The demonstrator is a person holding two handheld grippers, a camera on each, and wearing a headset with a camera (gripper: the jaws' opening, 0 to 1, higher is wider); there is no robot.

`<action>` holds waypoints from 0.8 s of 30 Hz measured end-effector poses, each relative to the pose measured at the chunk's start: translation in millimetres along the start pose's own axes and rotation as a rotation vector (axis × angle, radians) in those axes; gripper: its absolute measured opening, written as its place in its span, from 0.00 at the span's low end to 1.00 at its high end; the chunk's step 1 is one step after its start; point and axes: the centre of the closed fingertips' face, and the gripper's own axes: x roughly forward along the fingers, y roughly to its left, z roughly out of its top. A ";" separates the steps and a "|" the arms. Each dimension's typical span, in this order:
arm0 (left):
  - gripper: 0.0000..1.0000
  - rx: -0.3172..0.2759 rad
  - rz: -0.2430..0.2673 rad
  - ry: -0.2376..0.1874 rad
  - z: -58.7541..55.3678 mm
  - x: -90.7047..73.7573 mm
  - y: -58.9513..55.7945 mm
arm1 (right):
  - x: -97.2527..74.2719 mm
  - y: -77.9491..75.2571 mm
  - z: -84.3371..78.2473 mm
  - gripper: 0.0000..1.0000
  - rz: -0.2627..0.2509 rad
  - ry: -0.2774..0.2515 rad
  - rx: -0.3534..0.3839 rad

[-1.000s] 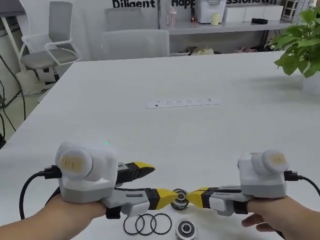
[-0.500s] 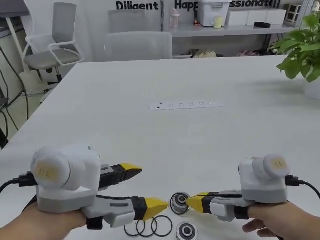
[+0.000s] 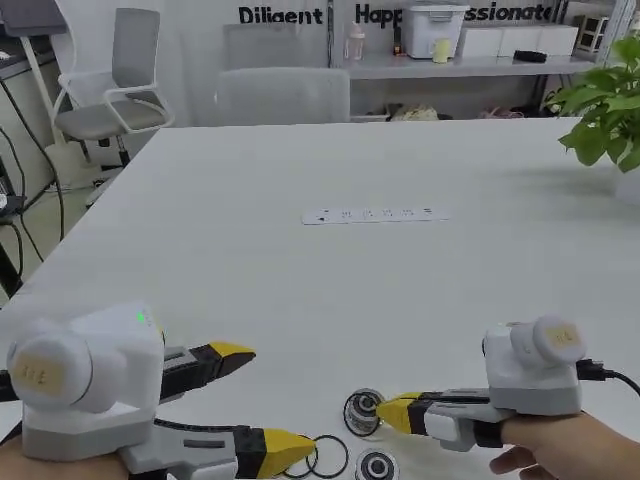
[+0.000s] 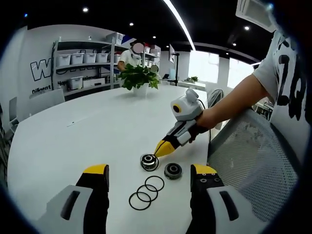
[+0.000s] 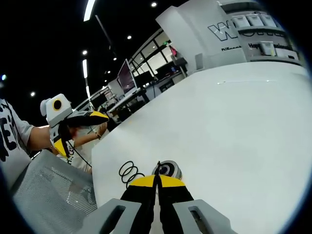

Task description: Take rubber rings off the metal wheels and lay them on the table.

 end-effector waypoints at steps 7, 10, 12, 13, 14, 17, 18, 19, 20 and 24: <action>0.69 -0.009 0.012 -0.003 -2.9 -9.2 -0.9 | -0.4 1.4 0.9 0.00 0.003 -0.001 -0.002; 0.71 -0.021 0.020 -0.008 -5.1 -15.1 -0.4 | -0.5 2.9 0.9 0.00 0.006 0.000 -0.003; 0.71 -0.026 0.025 -0.008 -7.0 -18.2 -0.3 | -0.5 3.4 0.9 0.00 0.008 0.001 -0.002; 0.72 -0.025 0.028 -0.008 -8.2 -20.5 -0.5 | -0.5 3.9 1.1 0.00 0.009 0.000 -0.002; 0.72 -0.025 0.032 -0.006 -9.6 -22.8 -0.7 | -0.5 4.2 1.0 0.00 0.010 0.001 -0.001; 0.73 -0.034 0.037 -0.005 -12.3 -27.7 -0.1 | -0.1 4.8 0.4 0.00 0.011 0.005 0.000; 0.73 -0.042 0.040 -0.007 -13.1 -29.1 1.2 | 0.2 6.0 0.3 0.00 0.013 0.007 -0.001; 0.73 -0.050 0.045 -0.008 -14.4 -30.9 2.1 | 0.3 7.0 0.3 0.00 0.016 0.008 -0.002; 0.73 -0.053 0.047 -0.008 -15.1 -32.1 2.1 | 0.4 8.1 0.5 0.00 0.019 0.009 -0.003; 0.74 -0.072 0.058 -0.019 -17.5 -38.0 1.3 | 0.6 13.4 2.2 0.00 0.031 0.009 -0.005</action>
